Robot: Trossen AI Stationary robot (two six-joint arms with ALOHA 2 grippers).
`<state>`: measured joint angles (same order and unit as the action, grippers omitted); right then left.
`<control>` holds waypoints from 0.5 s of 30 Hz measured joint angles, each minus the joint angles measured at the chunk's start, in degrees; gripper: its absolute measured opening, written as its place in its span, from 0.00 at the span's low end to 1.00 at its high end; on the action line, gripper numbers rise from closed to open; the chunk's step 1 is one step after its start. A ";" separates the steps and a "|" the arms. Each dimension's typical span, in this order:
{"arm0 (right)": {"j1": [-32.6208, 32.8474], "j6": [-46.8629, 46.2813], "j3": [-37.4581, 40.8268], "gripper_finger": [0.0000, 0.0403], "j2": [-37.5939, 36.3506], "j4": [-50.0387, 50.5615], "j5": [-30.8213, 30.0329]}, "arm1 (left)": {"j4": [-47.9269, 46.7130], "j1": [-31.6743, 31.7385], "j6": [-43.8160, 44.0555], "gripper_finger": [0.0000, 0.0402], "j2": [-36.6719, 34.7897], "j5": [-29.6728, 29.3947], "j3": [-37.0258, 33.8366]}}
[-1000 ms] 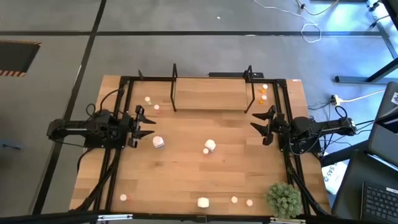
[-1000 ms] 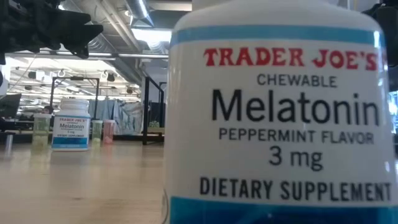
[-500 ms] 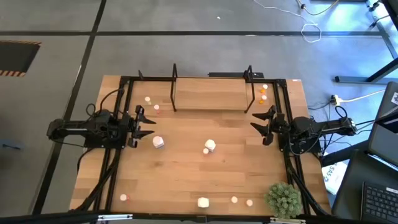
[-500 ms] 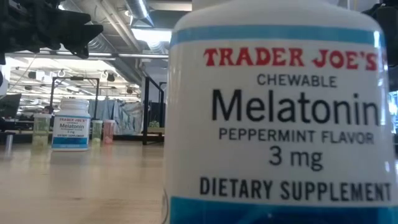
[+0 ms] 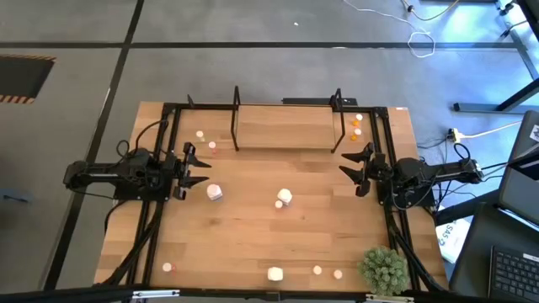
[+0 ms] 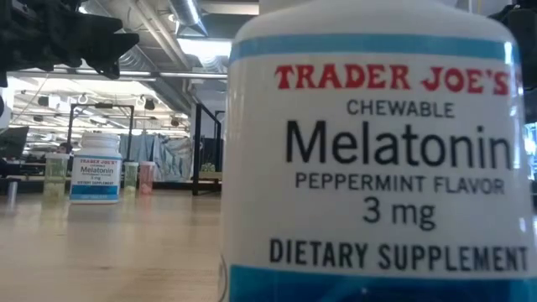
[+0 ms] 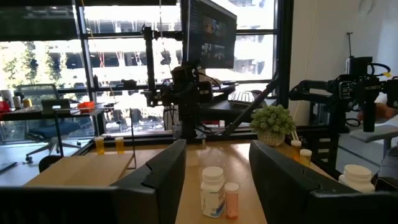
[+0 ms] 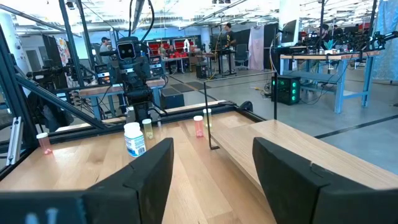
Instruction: Pick and place medicine bottles onto shelf by color
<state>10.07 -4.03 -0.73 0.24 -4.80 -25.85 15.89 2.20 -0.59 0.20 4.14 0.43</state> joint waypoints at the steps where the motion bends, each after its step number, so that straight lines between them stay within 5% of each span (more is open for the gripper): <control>1: 0.00 0.00 0.02 0.55 -0.01 -0.01 0.00 | 0.01 0.02 -0.01 0.43 -0.01 0.00 -0.01; 15: -0.01 -0.38 0.01 0.55 0.01 0.43 0.06 | -0.01 0.01 0.00 0.43 0.00 -0.01 -0.01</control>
<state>10.06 -4.41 -0.72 0.25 -4.37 -25.79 15.88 2.21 -0.59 0.20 4.13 0.42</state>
